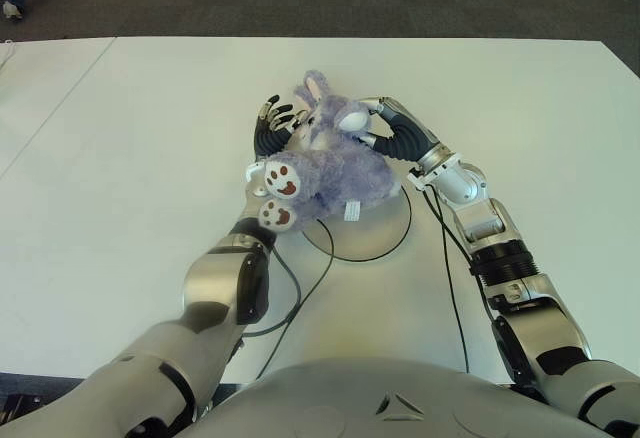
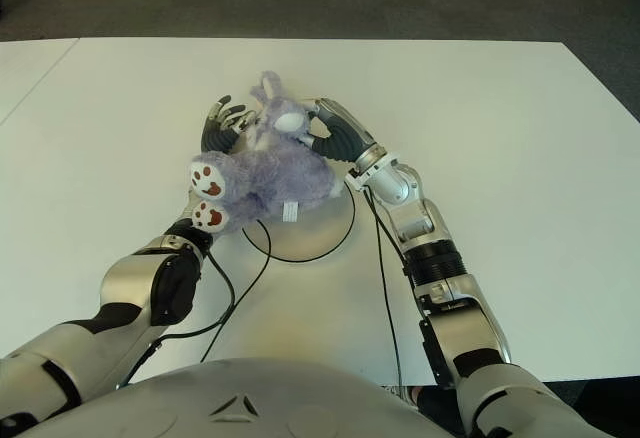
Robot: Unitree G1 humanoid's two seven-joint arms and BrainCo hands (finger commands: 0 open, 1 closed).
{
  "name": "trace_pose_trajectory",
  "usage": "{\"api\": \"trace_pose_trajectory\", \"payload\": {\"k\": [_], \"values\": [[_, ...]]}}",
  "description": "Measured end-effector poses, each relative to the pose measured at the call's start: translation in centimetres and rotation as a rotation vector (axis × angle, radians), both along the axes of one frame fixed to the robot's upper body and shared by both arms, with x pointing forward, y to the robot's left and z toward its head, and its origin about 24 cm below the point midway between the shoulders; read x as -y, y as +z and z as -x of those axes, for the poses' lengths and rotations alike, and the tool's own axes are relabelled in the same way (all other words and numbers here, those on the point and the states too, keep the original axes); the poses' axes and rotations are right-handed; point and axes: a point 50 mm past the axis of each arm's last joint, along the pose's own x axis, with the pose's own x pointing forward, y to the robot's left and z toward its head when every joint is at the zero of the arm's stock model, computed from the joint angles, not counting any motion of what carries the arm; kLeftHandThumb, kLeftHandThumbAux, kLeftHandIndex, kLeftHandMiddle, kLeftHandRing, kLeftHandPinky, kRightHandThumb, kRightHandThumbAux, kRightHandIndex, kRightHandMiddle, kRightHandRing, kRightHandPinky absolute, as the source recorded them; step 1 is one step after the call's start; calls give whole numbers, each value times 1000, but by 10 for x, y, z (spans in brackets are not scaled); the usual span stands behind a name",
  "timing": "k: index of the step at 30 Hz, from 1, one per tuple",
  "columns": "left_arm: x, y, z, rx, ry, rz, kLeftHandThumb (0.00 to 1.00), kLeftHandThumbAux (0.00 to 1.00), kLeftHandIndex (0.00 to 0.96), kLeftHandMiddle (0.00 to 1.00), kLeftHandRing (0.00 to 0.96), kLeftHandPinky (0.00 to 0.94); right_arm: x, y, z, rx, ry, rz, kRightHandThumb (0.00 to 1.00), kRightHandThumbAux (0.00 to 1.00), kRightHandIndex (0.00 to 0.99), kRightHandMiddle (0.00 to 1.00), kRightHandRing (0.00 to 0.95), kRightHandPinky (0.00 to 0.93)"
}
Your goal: Put the doll into the plate.
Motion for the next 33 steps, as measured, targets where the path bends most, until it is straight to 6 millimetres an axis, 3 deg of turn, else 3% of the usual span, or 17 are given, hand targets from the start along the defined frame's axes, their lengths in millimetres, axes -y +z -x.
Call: {"api": "trace_pose_trajectory", "payload": {"k": [5, 33], "values": [[-1, 0, 0, 2, -5, 23, 0, 674, 127, 248, 260, 250, 0, 1, -2, -24, 1, -30, 833, 685, 375, 554, 651, 670], [-2, 0, 0, 6, -10, 49, 0, 706, 159, 263, 282, 303, 4, 10, -1, -26, 28, -63, 829, 688, 371, 547, 625, 654]]}}
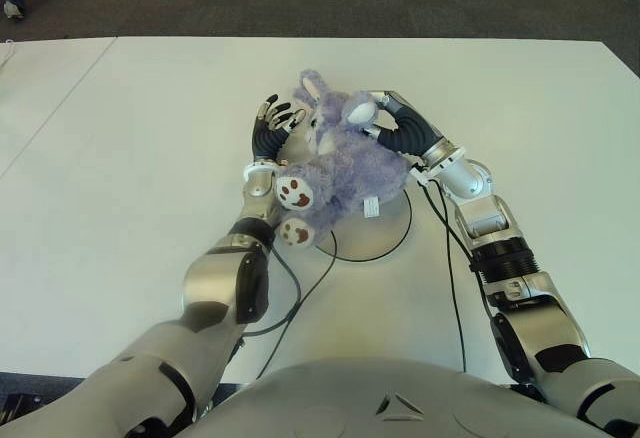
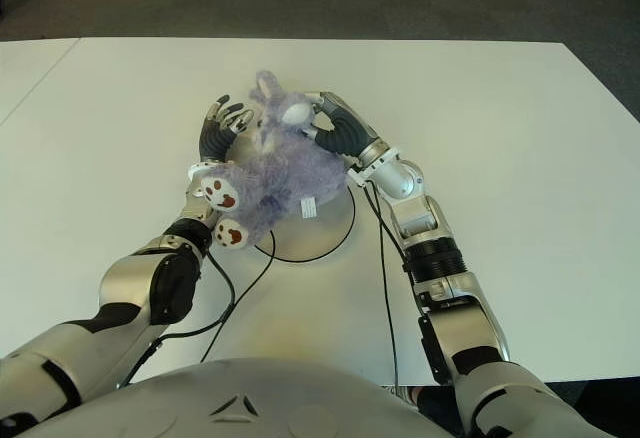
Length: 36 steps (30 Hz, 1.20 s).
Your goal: Put the doll into the plate.
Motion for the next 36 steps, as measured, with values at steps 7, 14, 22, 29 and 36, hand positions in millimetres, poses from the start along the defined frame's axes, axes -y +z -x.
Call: {"api": "trace_pose_trajectory", "payload": {"k": [7, 14, 22, 29, 36], "values": [[1, 1, 0, 4, -2, -3, 0, 708, 176, 286, 303, 305, -2, 17, 20, 79, 35, -25, 828, 690, 368, 542, 620, 656], [1, 0, 1, -2, 17, -22, 0, 699, 170, 289, 306, 293, 0, 24, 44, 101, 79, -47, 829, 689, 369, 549, 647, 713], [3, 0, 1, 3, 18, -25, 30, 663, 148, 275, 294, 283, 4, 24, 46, 92, 76, -41, 831, 687, 379, 567, 682, 734], [5, 0, 1, 4, 17, -20, 51, 685, 145, 264, 281, 283, 6, 25, 46, 105, 74, -29, 832, 686, 380, 569, 680, 722], [5, 0, 1, 3, 17, -23, 22, 715, 157, 267, 280, 283, 6, 26, 47, 116, 80, -28, 832, 687, 378, 565, 672, 703]]}}
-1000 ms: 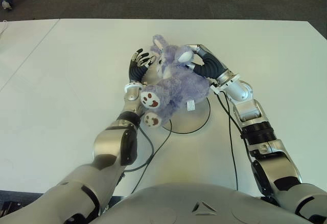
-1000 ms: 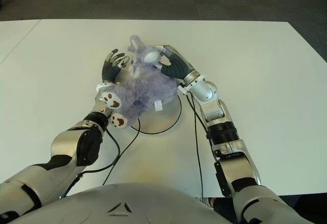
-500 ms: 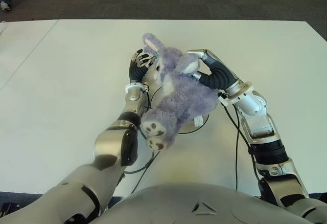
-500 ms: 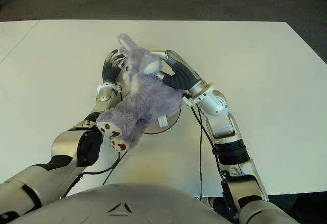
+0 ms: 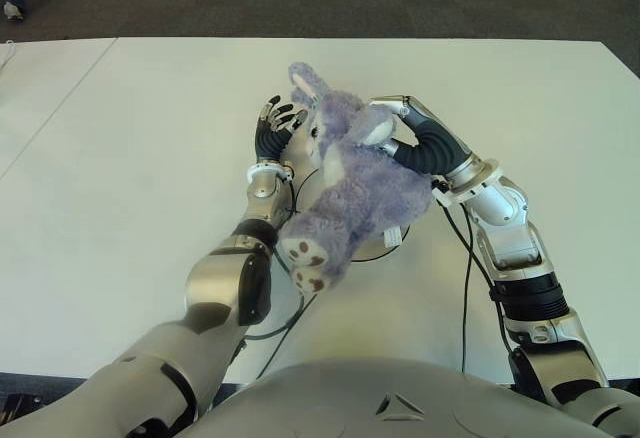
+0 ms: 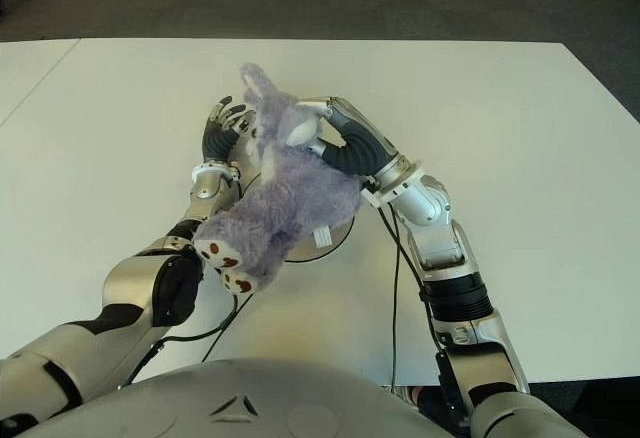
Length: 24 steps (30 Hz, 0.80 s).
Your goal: Put the doll into the plate.
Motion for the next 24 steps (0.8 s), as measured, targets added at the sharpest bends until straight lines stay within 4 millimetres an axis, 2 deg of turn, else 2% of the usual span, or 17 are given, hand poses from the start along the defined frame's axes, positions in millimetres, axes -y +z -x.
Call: {"api": "trace_pose_trajectory", "payload": {"k": [9, 19, 23, 24], "values": [[0, 0, 0, -1, 4, -5, 0, 726, 171, 271, 290, 290, 0, 2, 3, 1, 20, 9, 832, 686, 377, 557, 646, 685], [0, 0, 0, -2, 5, -3, 0, 737, 169, 275, 305, 304, 3, -7, 4, -44, 23, 22, 833, 686, 378, 563, 668, 728], [0, 0, 0, -5, 5, -3, 0, 737, 161, 279, 305, 308, 4, -12, 4, -69, 26, 38, 834, 685, 380, 562, 666, 722], [0, 0, 0, -5, 5, -2, 0, 735, 159, 279, 305, 307, 4, -12, 4, -76, 28, 45, 834, 684, 378, 558, 634, 667]]}}
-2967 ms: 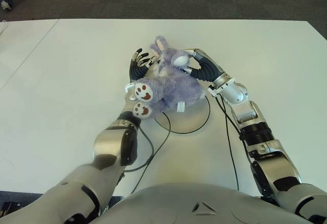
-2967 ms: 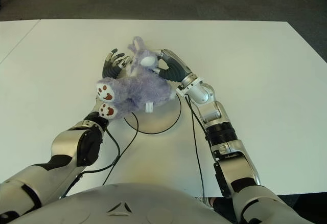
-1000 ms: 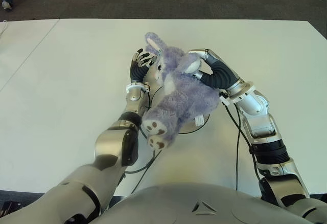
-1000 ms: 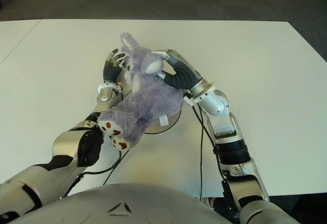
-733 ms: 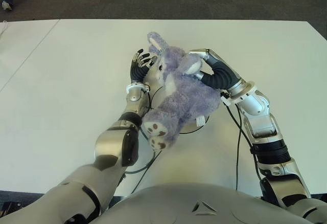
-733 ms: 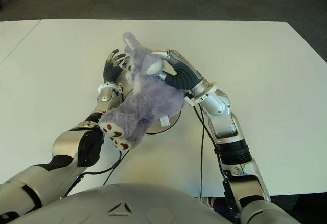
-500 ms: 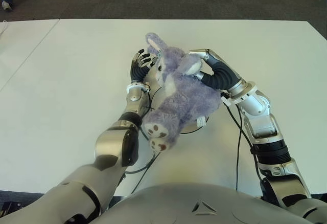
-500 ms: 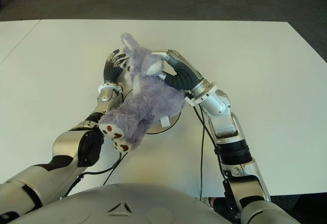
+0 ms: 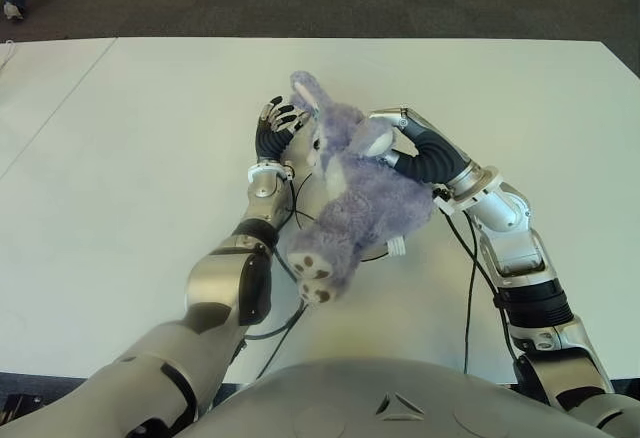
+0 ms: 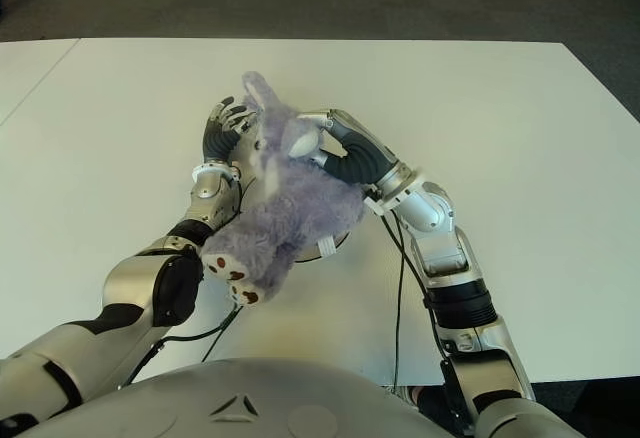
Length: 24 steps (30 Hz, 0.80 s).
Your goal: Put the doll into the plate.
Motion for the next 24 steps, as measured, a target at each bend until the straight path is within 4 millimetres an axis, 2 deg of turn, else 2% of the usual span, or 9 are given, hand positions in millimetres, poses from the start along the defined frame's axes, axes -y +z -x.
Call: {"api": "trace_pose_trajectory", "payload": {"k": [3, 4, 5, 6, 10, 11, 15, 24], "values": [[0, 0, 0, 0, 0, 2, 0, 731, 157, 279, 304, 305, 0, -2, 0, -21, 5, 20, 834, 685, 375, 552, 586, 584], [0, 0, 0, 0, -1, 2, 0, 726, 154, 277, 302, 301, -1, -3, 0, -29, 7, 27, 829, 687, 374, 515, 508, 512], [0, 0, -1, 0, -1, 3, 0, 717, 146, 271, 297, 295, -1, -5, 0, -38, 11, 34, 547, 610, 234, 348, 347, 340], [0, 1, -1, 0, -3, 5, 0, 715, 144, 270, 296, 294, -1, -6, 0, -53, 19, 43, 470, 592, 198, 306, 306, 297], [0, 1, -1, 1, -5, 15, 0, 710, 137, 262, 290, 282, -2, -11, 0, -115, 52, 68, 386, 581, 140, 244, 251, 218], [-1, 1, -1, 0, -5, 17, 0, 704, 132, 256, 285, 284, -1, -11, 0, -126, 60, 67, 303, 576, 86, 180, 175, 138], [-1, 0, -1, 0, -6, 27, 0, 707, 138, 260, 285, 309, 0, -13, 1, -151, 90, 78, 180, 577, 15, 89, 85, 53], [-1, 0, 0, -1, -8, 22, 0, 701, 141, 274, 298, 313, 3, -17, -1, -187, 125, 103, 97, 557, 0, 2, 9, 6]]}}
